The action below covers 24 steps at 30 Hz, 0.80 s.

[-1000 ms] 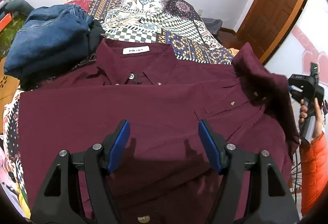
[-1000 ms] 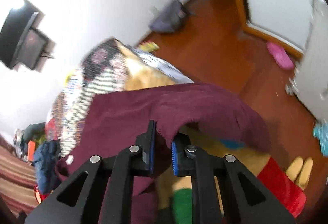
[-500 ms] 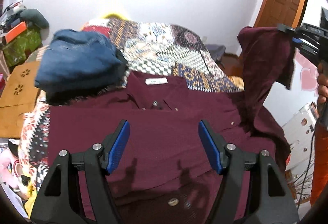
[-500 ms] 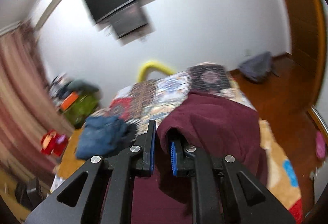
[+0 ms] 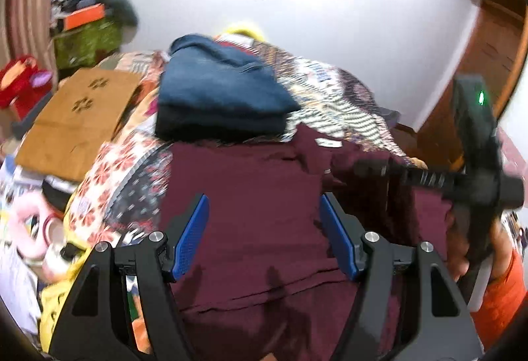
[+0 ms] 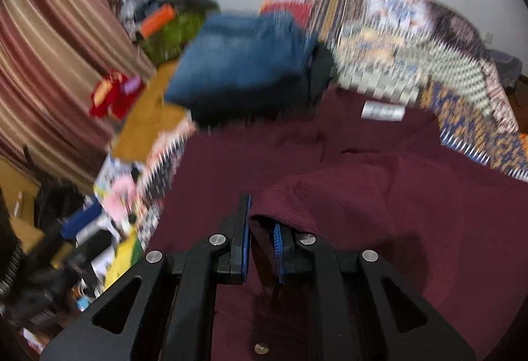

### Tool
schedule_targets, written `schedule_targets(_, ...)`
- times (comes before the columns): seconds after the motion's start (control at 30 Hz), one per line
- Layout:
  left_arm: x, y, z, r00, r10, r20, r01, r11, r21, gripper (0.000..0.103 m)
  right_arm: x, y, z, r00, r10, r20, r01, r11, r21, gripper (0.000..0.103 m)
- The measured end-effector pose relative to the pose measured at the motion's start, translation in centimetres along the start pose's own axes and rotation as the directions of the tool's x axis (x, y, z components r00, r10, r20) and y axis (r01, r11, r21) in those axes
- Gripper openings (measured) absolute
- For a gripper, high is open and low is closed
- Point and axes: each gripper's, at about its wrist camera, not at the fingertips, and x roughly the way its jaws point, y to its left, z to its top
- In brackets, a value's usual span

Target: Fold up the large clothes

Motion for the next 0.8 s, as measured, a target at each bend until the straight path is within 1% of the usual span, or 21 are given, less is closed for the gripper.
schedule_targets(0.03,0.1,0.7,-0.4,1.000,0.011,-0.016,-0.012,1.000,-0.019,0.068,0.4,0.1,-0.4,1.000,-0.001,-0.027,0.001,1.000,0.003,0.015)
schedule_targets(0.13,0.5,1.6,-1.1,0.999,0.038,-0.039,-0.039,0.998,-0.042,0.068,1.5,0.5,-1.5,0.992,0.018,-0.126,-0.020,1.000,-0.013,0.015)
schedule_targets(0.17,0.8,1.8,-1.2,0.998,0.039,-0.050,-0.041,0.998,-0.044,0.068,1.5,0.6,-1.8,0.988,0.030,-0.148,-0.033,0.999,-0.018,0.018)
schedule_targets(0.2,1.1,1.8,-1.3,0.997,0.042,-0.059,-0.045,0.998,-0.044,0.068,1.5,0.6,-2.2,0.981,0.049,-0.186,-0.055,0.998,-0.027,0.025)
schedule_targets(0.23,1.1,1.7,-1.4,0.997,0.046,-0.062,-0.048,0.998,-0.042,0.068,1.2,0.7,-2.8,0.978,0.060,-0.202,-0.069,0.997,-0.035,0.031)
schedule_targets(0.3,1.3,1.4,-1.6,0.996,0.053,-0.069,-0.055,0.998,-0.028,0.068,0.1,0.7,-3.5,0.977,0.060,-0.202,-0.074,0.995,-0.060,0.036)
schedule_targets(0.4,1.8,0.4,-1.5,0.996,0.044,-0.081,-0.045,0.999,-0.010,0.068,-3.1,-0.1,-4.5,0.990,0.030,-0.139,-0.045,0.994,-0.104,0.044)
schedule_targets(0.47,2.2,-0.5,-1.3,0.995,0.044,-0.085,-0.043,0.999,0.009,0.068,-4.9,-1.1,-4.9,0.996,0.006,-0.093,-0.016,0.994,-0.109,0.046)
schedule_targets(0.53,2.6,-1.8,-1.0,0.994,0.049,-0.093,-0.045,0.998,0.043,0.068,-7.0,-2.3,-5.2,0.998,-0.054,-0.023,0.051,0.993,-0.109,0.058)
schedule_targets(0.6,3.3,-3.2,-0.7,0.993,0.050,-0.105,-0.042,0.996,0.082,0.068,-9.5,-4.3,-5.8,0.991,-0.122,0.057,0.127,0.988,-0.092,0.062)
schedule_targets(0.7,4.6,-5.6,-0.4,0.991,0.055,-0.122,-0.036,0.987,0.156,0.070,-11.7,-6.9,-6.4,0.975,-0.192,0.108,0.197,0.980,-0.036,0.063)
schedule_targets(0.8,6.2,-7.7,-0.4,0.987,0.064,-0.149,-0.026,0.969,0.247,0.078,-13.4,-10.0,-7.4,0.953,-0.273,0.134,0.268,0.962,0.053,0.063)
